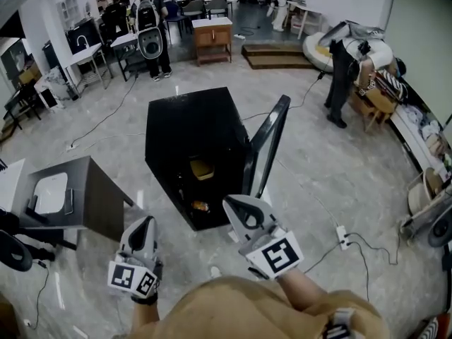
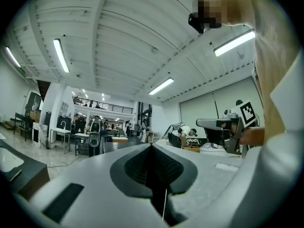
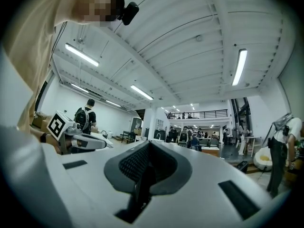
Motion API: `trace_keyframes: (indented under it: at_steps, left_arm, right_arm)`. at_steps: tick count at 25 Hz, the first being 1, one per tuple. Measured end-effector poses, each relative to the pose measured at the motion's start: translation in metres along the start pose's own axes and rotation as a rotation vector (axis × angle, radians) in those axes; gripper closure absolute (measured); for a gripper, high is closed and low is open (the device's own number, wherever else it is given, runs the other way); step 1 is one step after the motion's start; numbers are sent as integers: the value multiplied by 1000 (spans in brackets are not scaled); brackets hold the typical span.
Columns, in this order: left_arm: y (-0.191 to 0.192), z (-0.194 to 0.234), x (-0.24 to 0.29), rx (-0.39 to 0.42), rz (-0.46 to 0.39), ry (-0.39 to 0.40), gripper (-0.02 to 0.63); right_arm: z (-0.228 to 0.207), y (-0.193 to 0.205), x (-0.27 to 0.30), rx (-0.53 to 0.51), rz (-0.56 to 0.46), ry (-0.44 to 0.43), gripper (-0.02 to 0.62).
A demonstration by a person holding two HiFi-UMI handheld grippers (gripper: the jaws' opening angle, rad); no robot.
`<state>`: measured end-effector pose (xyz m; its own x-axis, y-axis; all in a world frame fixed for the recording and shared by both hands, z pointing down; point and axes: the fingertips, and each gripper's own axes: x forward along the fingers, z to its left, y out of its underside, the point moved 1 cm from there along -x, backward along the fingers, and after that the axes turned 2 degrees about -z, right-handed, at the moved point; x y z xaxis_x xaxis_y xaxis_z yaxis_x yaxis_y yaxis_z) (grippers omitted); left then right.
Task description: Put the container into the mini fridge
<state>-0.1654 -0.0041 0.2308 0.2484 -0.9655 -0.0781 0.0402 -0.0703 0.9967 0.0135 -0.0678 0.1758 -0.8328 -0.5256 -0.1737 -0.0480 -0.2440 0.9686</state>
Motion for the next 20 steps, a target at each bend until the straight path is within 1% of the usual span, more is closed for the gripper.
trace_keyframes:
  at_steps: [7,11,14,17,20]
  left_arm:
    - [-8,0,-18,8,-9,-14,604]
    - [-7,-10,-21,-9,-10,-13,604]
    - [-6,-17,-22,-4,-1,-9,603]
    - [-4,-17,-20,-2,-5,-10,603]
    - [-3,-19,-15,-9,-8,-6,603]
  right_arm:
    - [15,-7,-4,-3,-9,-7,594]
    - [16,-6,-12,-1,-5,-4,594]
    - [13,-3,-22,17,-10,16,594]
    - [5,1,-30,44,-20,56,594]
    - [-5,4,-35,50,-12,84,594]
